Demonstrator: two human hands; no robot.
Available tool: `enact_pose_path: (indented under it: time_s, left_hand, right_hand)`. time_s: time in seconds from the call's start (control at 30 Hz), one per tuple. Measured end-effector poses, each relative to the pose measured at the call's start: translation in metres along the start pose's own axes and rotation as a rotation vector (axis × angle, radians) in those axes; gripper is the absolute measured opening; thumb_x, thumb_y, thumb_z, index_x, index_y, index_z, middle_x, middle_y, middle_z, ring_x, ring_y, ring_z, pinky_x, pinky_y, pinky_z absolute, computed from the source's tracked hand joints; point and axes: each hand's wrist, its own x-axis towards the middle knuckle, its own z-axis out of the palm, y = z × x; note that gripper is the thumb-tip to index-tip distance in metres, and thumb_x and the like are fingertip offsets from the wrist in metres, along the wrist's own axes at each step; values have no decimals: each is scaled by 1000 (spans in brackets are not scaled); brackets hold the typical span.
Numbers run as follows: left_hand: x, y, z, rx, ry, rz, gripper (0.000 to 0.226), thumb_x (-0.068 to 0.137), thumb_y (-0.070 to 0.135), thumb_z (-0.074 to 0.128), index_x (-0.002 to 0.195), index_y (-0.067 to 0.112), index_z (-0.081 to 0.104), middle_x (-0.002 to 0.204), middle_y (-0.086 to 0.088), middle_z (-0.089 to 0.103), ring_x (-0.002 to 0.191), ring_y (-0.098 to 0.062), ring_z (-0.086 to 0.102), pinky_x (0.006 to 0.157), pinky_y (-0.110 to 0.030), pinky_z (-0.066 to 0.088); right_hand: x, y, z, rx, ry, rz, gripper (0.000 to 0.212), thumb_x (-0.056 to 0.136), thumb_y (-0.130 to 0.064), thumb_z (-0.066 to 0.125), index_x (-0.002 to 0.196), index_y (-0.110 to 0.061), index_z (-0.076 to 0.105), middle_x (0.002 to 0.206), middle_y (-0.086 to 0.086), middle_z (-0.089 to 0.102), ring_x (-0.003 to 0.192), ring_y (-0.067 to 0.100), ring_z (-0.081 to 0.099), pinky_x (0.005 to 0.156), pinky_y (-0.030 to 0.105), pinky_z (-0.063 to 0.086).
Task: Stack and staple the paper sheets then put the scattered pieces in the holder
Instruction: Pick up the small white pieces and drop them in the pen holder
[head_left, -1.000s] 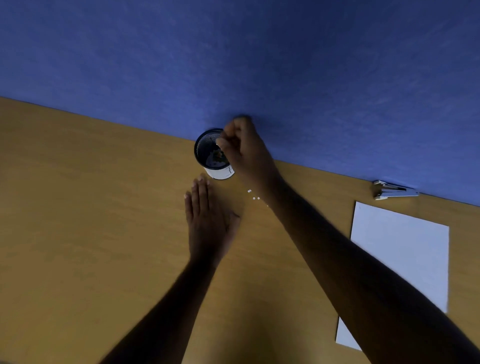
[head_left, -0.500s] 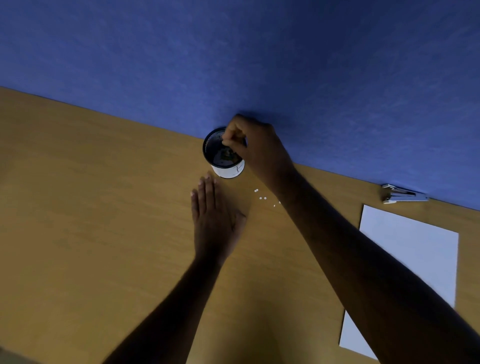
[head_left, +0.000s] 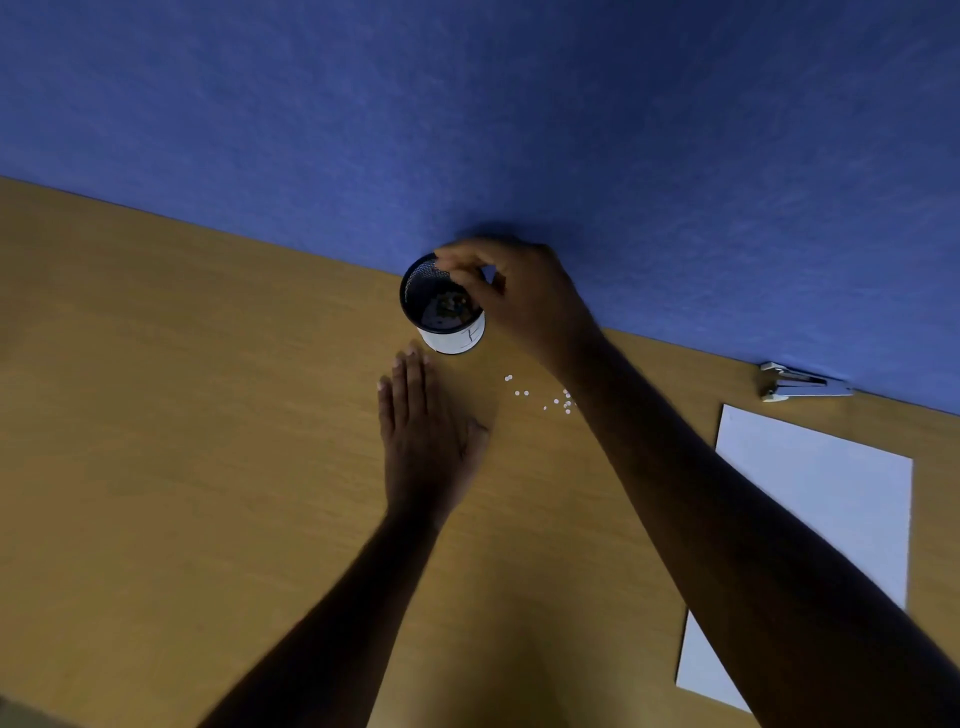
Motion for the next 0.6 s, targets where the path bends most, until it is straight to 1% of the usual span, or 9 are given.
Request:
enact_pose_path:
  time_s: [0.1, 0.23, 0.27, 0.33, 0.43, 0.5, 0.53, 0.6]
  left_hand:
    - [0, 1, -1, -4, 6, -2, 87, 94, 48, 43, 163, -4, 27, 174, -20, 23, 164, -36, 18, 134, -54, 14]
    - [1, 1, 0, -1, 6, 3, 88, 93, 48, 46, 163, -3, 28, 174, -20, 24, 164, -36, 19, 134, -54, 14]
    - [0, 1, 0, 4, 7, 4, 88, 93, 48, 46, 163, -3, 28, 174, -20, 24, 164, -36, 19, 134, -54, 14]
    - [0, 0, 1, 7, 11, 5, 88, 94, 48, 46, 162, -3, 29, 174, -20, 25, 164, -36, 20, 134, -54, 14]
    - [1, 0, 1, 12, 6, 2, 87, 94, 49, 44, 163, -3, 29, 174, -19, 24, 164, -35, 18, 134, -54, 14]
    - [1, 0, 1, 15, 1, 2, 87, 94, 50, 42, 163, -2, 29, 174, -20, 23, 164, -34, 18, 134, -54, 13]
    - [0, 0, 1, 15, 0, 2, 87, 94, 50, 42, 163, -2, 28, 174, -19, 23, 164, -34, 17, 134, -53, 13]
    - [0, -1, 1, 9, -3, 2, 88, 95, 50, 42, 163, -2, 27, 175, -19, 22, 165, -33, 16, 134, -53, 12]
  right_hand:
    - [-6, 3, -3, 15, 56, -10, 15, 91, -10, 72, 105, -4, 73, 98, 5, 77, 94, 2, 63, 77, -1, 40]
    - [-13, 5, -5, -6, 57, -14, 15, 89, -12, 75, 102, -5, 73, 95, 2, 74, 87, 3, 65, 77, 2, 42]
    - [-15, 5, -5, -12, 69, -19, 14, 90, -12, 74, 103, -5, 73, 96, 3, 74, 88, 3, 66, 77, 3, 43]
    - [-23, 5, -8, -11, 105, -24, 14, 95, -7, 67, 108, -4, 73, 103, 5, 75, 94, 7, 68, 81, 7, 47]
    - [-38, 11, -15, 20, 113, 32, 21, 98, -1, 57, 113, -4, 71, 110, 6, 73, 103, 13, 69, 87, 18, 54]
    - [-51, 23, -18, -78, 51, 45, 22, 97, -4, 55, 112, -5, 71, 109, 7, 70, 102, 19, 68, 87, 30, 56]
    - [-59, 30, -18, -156, -12, 48, 24, 96, -6, 53, 113, -6, 71, 110, 7, 69, 103, 21, 66, 86, 35, 56]
    - [-74, 42, -15, -284, -171, 85, 30, 95, -8, 53, 120, -9, 71, 119, 8, 67, 110, 24, 63, 89, 43, 56]
